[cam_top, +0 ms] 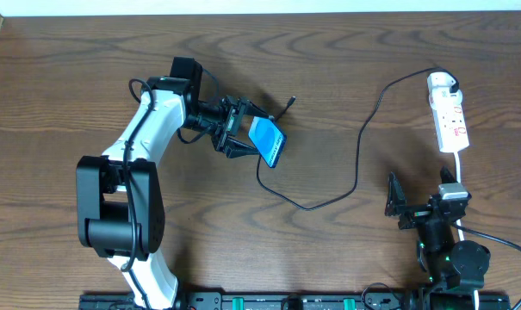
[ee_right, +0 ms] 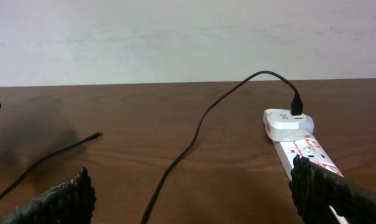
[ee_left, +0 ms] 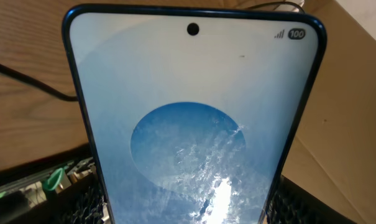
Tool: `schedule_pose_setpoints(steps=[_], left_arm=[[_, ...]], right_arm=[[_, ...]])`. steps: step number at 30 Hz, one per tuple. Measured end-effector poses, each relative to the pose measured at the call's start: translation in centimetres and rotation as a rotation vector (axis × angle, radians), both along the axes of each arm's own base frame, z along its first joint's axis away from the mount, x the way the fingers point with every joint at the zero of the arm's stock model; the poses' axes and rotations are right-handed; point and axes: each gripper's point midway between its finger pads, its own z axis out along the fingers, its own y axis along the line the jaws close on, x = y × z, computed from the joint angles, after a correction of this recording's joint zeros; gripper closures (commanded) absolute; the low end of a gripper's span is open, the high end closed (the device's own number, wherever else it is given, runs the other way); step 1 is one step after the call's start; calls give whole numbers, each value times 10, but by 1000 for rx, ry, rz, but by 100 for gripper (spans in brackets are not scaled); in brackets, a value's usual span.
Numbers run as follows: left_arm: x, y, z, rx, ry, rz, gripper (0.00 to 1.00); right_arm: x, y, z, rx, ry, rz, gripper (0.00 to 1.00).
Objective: Plug charger to phone and switch on socket
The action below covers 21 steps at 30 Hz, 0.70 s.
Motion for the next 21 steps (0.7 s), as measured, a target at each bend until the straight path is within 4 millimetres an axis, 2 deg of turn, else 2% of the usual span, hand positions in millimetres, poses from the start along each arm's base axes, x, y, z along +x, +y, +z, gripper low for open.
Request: schedule_pose_setpoints(steps=[21], left_arm=[[-1,-5,12,-73,25,2,27]], right_arm=[[0,0,0,0,0,0,1]])
